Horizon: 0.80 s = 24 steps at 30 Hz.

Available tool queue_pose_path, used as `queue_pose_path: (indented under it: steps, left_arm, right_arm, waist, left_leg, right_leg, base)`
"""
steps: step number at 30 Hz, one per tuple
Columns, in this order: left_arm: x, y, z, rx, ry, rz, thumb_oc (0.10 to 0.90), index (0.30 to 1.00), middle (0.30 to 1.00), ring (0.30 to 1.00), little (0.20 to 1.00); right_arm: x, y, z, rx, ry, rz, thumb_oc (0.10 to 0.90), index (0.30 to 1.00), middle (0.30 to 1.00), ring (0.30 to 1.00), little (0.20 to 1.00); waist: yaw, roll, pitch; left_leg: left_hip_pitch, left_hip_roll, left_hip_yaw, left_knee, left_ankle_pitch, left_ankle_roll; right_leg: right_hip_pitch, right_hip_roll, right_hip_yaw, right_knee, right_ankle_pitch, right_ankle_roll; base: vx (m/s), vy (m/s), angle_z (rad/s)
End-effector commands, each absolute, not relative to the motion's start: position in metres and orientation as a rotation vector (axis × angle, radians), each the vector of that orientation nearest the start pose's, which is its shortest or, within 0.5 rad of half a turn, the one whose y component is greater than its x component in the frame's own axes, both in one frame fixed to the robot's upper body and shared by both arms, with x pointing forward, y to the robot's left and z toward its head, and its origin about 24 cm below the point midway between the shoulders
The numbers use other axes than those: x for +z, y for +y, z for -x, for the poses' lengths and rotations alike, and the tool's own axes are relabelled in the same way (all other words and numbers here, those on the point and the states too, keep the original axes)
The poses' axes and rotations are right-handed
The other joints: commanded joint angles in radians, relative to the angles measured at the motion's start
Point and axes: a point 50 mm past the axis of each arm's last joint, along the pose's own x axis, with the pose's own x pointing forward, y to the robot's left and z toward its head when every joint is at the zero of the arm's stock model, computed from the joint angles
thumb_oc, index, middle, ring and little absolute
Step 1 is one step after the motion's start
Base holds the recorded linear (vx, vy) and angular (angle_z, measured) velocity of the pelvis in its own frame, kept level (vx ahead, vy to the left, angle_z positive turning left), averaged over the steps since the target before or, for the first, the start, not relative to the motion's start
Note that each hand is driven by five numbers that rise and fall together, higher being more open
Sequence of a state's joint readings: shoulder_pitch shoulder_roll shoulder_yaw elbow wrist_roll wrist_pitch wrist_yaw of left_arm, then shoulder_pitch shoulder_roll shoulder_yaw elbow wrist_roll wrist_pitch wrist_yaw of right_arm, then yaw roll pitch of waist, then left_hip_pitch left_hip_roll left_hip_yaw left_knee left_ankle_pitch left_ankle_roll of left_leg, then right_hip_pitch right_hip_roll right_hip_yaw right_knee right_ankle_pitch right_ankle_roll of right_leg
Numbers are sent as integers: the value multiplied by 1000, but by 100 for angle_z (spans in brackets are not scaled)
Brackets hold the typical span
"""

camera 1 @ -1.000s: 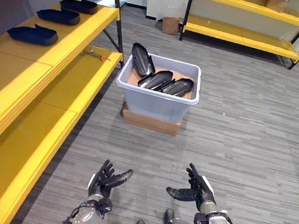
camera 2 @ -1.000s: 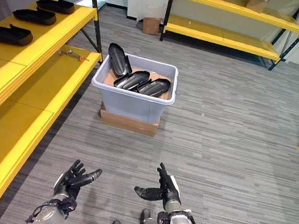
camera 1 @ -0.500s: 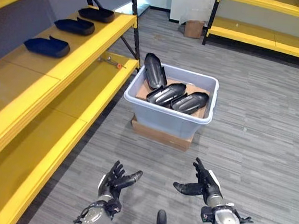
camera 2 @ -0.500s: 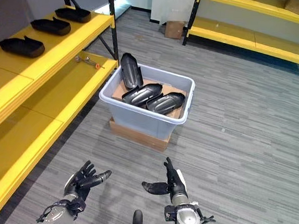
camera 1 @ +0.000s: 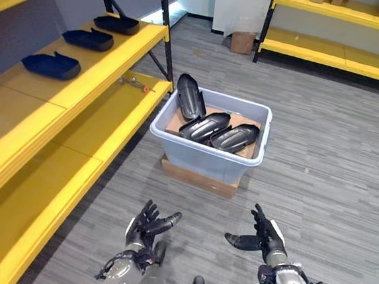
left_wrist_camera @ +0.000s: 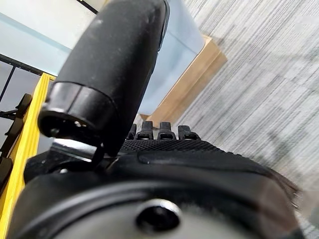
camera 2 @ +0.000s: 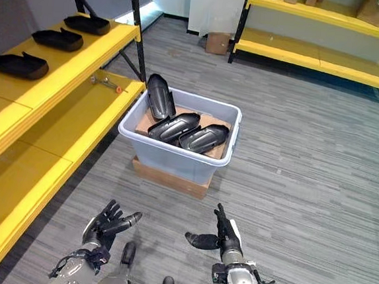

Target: Move parts from the plastic box to the shelf.

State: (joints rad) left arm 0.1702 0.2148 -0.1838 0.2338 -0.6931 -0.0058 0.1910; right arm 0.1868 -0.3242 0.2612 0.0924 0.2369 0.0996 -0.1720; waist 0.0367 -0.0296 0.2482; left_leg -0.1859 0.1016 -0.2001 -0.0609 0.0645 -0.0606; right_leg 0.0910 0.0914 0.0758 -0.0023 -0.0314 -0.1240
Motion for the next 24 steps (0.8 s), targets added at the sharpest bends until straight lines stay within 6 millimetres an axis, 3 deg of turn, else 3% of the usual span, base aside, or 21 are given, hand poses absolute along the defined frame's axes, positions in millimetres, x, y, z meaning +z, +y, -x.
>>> queue_pose_path:
  steps: [1, 5, 6, 11, 14, 16, 18, 20, 21, 23, 24]
  left_arm:
    - [-13, 183, -210, 171, 244, 415, 900, 1000, 1000, 1000, 1000]
    - [-11, 182, -209, 156, 240, 410, 900, 1000, 1000, 1000, 1000]
    - [-10, 184, -210, 154, 235, 396, 900, 1000, 1000, 1000, 1000]
    - [-7, 187, -212, 159, 224, 391, 900, 1000, 1000, 1000, 1000]
    - [-5, 188, -214, 158, 218, 377, 900, 1000, 1000, 1000, 1000]
    - [-4, 188, -216, 149, 213, 366, 900, 1000, 1000, 1000, 1000]
    - [-2, 190, -216, 136, 212, 343, 900, 1000, 1000, 1000, 1000]
    - [-1, 189, -217, 130, 207, 338, 900, 1000, 1000, 1000, 1000]
    - [-1, 190, -216, 131, 210, 336, 900, 1000, 1000, 1000, 1000]
    - [-2, 191, -216, 134, 212, 338, 900, 1000, 1000, 1000, 1000]
    - [-5, 192, -214, 142, 221, 352, 900, 1000, 1000, 1000, 1000]
  right_arm:
    - [2, -170, -211, 17, 214, 79, 900, 1000, 1000, 1000, 1000]
    - [2, -166, -209, 27, 219, 47, 900, 1000, 1000, 1000, 1000]
    - [2, -164, -208, 37, 222, 45, 900, 1000, 1000, 1000, 1000]
    - [2, -159, -211, 62, 219, 45, 900, 1000, 1000, 1000, 1000]
    - [2, -154, -212, 79, 218, 40, 900, 1000, 1000, 1000, 1000]
    - [1, -153, -212, 80, 219, 35, 900, 1000, 1000, 1000, 1000]
    - [2, -152, -211, 90, 218, 34, 900, 1000, 1000, 1000, 1000]
    - [1, -152, -211, 91, 219, 33, 900, 1000, 1000, 1000, 1000]
    - [0, -152, -209, 89, 226, 35, 900, 1000, 1000, 1000, 1000]
    - [0, -152, -209, 88, 228, 35, 900, 1000, 1000, 1000, 1000]
    - [0, -153, -210, 85, 226, 35, 900, 1000, 1000, 1000, 1000]
  waist:
    - [-3, -16, -95]
    - [-4, -17, -118]
    - [-8, -21, -127]
    - [-10, -23, -135]
    - [-10, -18, -129]
    - [-21, -12, -110]
    - [-37, 0, -81]
    - [-41, 9, -74]
    - [-38, 18, -72]
    - [-43, 19, -71]
    - [-47, 17, -69]
  left_leg:
    - [73, -30, 37, -18, 136, 15]
    - [96, -51, 64, -3, 106, 33]
    - [102, -65, 90, 14, 77, 49]
    - [112, -94, 135, 39, 27, 88]
    - [136, -115, 156, 59, -16, 121]
    - [152, -119, 158, 62, -27, 133]
    - [175, -116, 162, 60, -35, 148]
    - [188, -112, 168, 54, -39, 152]
    - [223, -117, 192, 40, -59, 161]
    - [241, -117, 200, 26, -65, 157]
    - [264, -117, 218, 10, -77, 148]
  right_leg:
    - [58, -69, 24, 13, -14, 94]
    - [65, -106, 49, 4, -11, 115]
    - [65, -133, 58, 3, -8, 133]
    - [35, -173, 104, 41, 15, 175]
    - [-31, -178, 137, 191, 41, 207]
    - [-99, -165, 131, 345, 105, 220]
    - [-172, -147, 100, 474, 170, 224]
    - [-200, -151, 62, 521, 161, 214]
    - [-236, -208, -58, 511, 147, 190]
    - [-251, -210, -100, 468, 126, 185]
    - [-279, -200, -150, 348, 108, 184]
  base:
    - [242, 259, -78]
    - [176, 196, -49]
    - [116, 141, -36]
    - [143, 220, -41]
    - [118, 175, -52]
    - [53, 113, -34]
    - [29, 125, -11]
    - [75, 134, -5]
    - [95, 106, -12]
    - [148, 81, -32]
    - [189, 18, -45]
